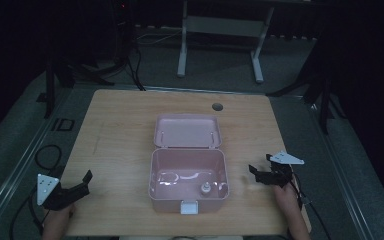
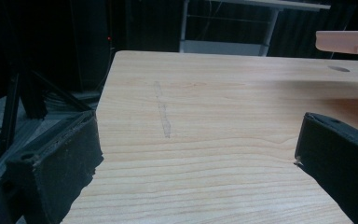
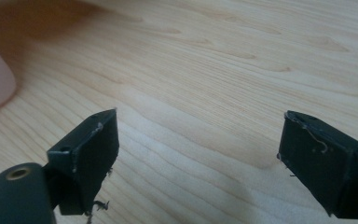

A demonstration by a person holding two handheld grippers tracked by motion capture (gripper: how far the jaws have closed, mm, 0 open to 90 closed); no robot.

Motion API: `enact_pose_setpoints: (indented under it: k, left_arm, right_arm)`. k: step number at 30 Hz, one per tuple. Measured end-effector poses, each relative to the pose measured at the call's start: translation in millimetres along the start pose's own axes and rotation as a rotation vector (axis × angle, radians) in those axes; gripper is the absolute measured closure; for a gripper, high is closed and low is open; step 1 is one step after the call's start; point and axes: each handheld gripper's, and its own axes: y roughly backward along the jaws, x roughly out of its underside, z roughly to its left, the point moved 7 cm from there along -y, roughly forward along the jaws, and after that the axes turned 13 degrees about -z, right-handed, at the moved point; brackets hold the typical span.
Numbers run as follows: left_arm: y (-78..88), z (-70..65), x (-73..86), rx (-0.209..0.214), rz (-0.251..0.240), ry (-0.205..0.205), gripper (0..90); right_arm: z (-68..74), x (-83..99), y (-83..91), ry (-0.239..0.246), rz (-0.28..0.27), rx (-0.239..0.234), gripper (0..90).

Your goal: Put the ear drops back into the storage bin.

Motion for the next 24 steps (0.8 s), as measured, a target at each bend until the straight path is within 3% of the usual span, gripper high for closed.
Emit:
enact_pose_setpoints:
  k: [3, 7, 12, 21, 24]
  left_arm:
    - [0.1, -0.1, 0.0, 0.000, 0.000, -0.001, 0.4]
    - [0.1, -0.2, -0.1, -0.001, -0.002, -0.002, 0.4]
    - [0.0, -0.2, 0.0, -0.001, -0.001, -0.002, 0.4]
    - [0.2, -0.5, -0.1, 0.001, -0.003, -0.004, 0.4]
    - [0.1, -0.4, -0.1, 0.001, -0.002, -0.003, 0.5]
  right_arm:
    - [-2.3, 0.4, 2.2, -0.038, -0.018, 0.006, 13.0]
    - [-7.8, -2.1, 7.0, -0.081, -0.067, 0.050, 13.0]
    - [-13.5, -1.5, 11.2, -0.154, -0.105, 0.039, 11.9]
    - [-15.8, 0.4, 15.4, -0.154, -0.116, 0.042, 11.7]
    - [-18.0, 1.0, 17.0, -0.182, -0.120, 0.037, 11.7]
